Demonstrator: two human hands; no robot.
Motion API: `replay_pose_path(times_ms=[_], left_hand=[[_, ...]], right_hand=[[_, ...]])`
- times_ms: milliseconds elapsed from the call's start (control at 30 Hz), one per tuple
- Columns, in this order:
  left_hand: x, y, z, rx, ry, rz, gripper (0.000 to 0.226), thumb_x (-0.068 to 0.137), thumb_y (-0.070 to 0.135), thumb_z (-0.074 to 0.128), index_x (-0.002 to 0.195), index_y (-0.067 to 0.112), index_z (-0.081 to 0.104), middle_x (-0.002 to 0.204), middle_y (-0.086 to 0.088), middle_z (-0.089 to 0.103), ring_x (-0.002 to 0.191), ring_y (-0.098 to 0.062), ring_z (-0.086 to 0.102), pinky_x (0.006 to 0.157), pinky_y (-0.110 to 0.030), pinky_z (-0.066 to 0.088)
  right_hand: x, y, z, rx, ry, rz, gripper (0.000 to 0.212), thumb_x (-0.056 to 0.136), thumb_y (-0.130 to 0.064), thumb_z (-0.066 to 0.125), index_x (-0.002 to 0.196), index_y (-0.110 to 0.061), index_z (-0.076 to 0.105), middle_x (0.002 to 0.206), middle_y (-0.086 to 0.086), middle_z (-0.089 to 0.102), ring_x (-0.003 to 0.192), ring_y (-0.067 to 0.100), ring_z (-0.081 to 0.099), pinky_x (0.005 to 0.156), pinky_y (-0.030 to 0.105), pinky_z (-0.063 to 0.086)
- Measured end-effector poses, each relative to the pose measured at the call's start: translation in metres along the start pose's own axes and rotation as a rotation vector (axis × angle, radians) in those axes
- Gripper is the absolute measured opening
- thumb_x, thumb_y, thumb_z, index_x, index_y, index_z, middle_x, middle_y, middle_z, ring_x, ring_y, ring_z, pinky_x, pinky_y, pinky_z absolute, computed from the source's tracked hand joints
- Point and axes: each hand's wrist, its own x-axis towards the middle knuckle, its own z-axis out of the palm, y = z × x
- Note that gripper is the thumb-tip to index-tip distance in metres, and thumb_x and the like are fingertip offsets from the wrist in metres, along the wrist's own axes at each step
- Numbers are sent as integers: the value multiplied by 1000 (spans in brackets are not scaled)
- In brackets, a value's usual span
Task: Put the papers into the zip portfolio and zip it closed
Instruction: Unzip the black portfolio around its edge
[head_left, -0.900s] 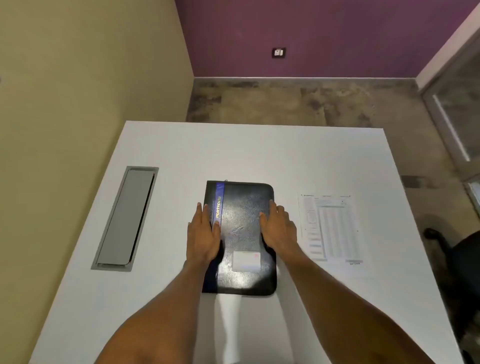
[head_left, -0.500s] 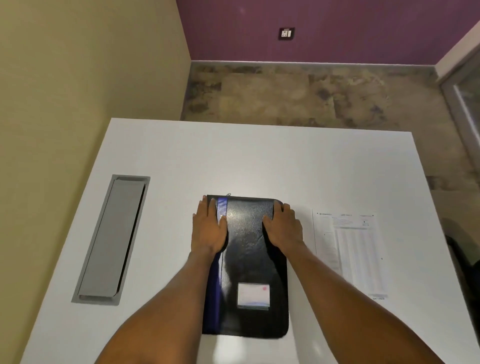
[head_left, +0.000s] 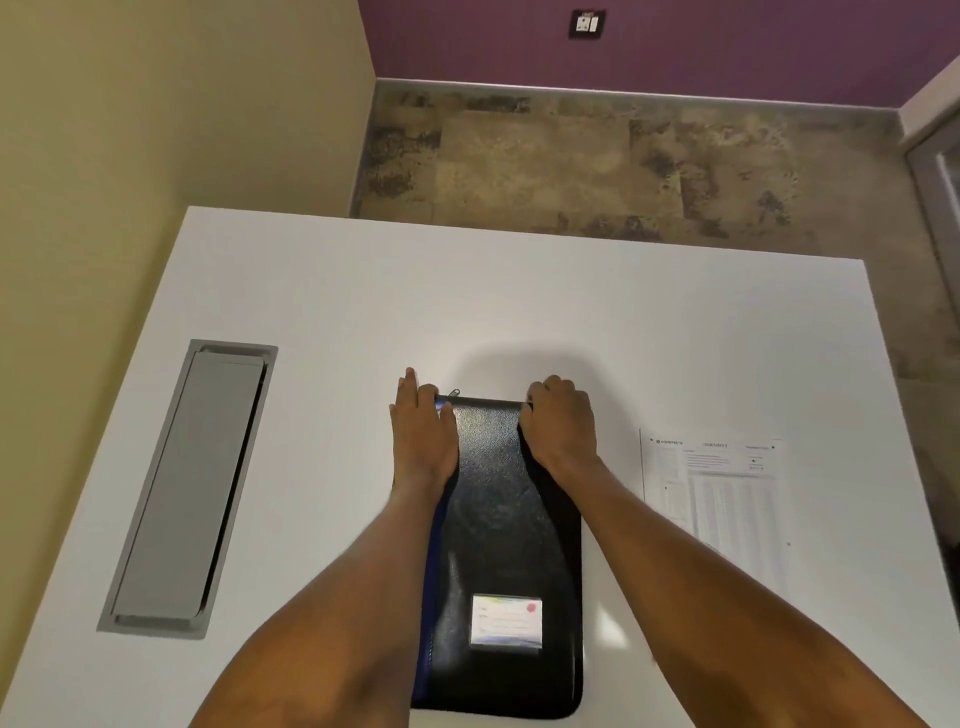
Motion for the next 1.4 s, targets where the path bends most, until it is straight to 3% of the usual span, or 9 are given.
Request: replay_pose_path(times_ms=[133, 300, 367, 533, 733, 967, 1100, 1233, 1400], left_hand=[[2, -4, 5, -15, 9, -19, 23, 109, 17, 43, 124, 11, 59, 174, -8, 15, 162, -20, 6, 132, -42, 8], [6, -6, 5, -67, 42, -22, 13, 108, 15, 45, 108, 15, 58, 174, -8, 20, 162, -18, 7, 132, -42, 6], [7, -5, 6, -69, 53, -22, 12, 107, 15, 46, 108, 13, 58, 173, -9, 22, 162, -19, 8, 132, -41, 5], [8, -3, 7, -74, 81, -14, 8, 105, 12, 48, 103, 14, 56, 168, -11, 32, 161, -22, 15, 131, -46, 10], [8, -1, 6, -87, 94, -22, 12, 106, 11, 47, 99, 18, 52, 169, -9, 31, 162, -20, 12, 131, -44, 8], [9, -7, 6, -87, 88, 9, 11, 107, 15, 49, 99, 20, 52, 171, -6, 27, 162, -22, 11, 132, -41, 2], [8, -10, 7, -90, 87, 16, 10, 108, 17, 49, 100, 20, 54, 172, -5, 25, 162, -20, 8, 131, -38, -1], [9, -8, 8, -99, 84, 21, 11, 108, 15, 48, 100, 16, 55, 172, -6, 25, 163, -23, 9, 130, -39, -3], [9, -5, 13, -98, 67, 35, 11, 108, 13, 49, 101, 15, 57, 172, -9, 25, 163, -26, 8, 130, -42, -3]], right_hand=[[26, -25, -3, 129, -29, -216, 25, 106, -20, 49, 120, -12, 68, 120, 8, 64, 112, 29, 58, 96, 43, 46], [55, -48, -5, 108, -204, -437, 36, 99, -9, 54, 129, -25, 68, 128, 4, 60, 113, 27, 57, 95, 41, 47], [62, -52, -4, 71, -217, -507, 38, 96, -7, 58, 124, -28, 72, 123, 3, 59, 109, 25, 57, 91, 40, 47], [81, -55, -3, 69, -212, -587, 16, 97, -27, 64, 105, -30, 78, 116, -1, 59, 105, 23, 58, 81, 33, 39], [88, -48, -3, -9, -184, -662, 14, 95, -22, 61, 95, -26, 74, 111, -4, 59, 97, 25, 58, 81, 35, 44], [71, -4, -5, 16, -129, -587, 11, 94, -28, 60, 95, -20, 69, 99, -5, 60, 91, 22, 52, 75, 37, 45], [60, 26, -11, 59, -176, -478, 23, 92, -38, 50, 98, -21, 63, 102, -4, 60, 96, 22, 52, 85, 41, 47], [50, 56, -12, -23, -115, -474, 19, 97, -30, 56, 105, -23, 72, 110, -4, 62, 103, 25, 54, 87, 37, 46], [29, 81, -10, -72, -26, -397, 14, 95, -26, 61, 97, -26, 75, 100, -7, 69, 98, 20, 61, 85, 38, 47]])
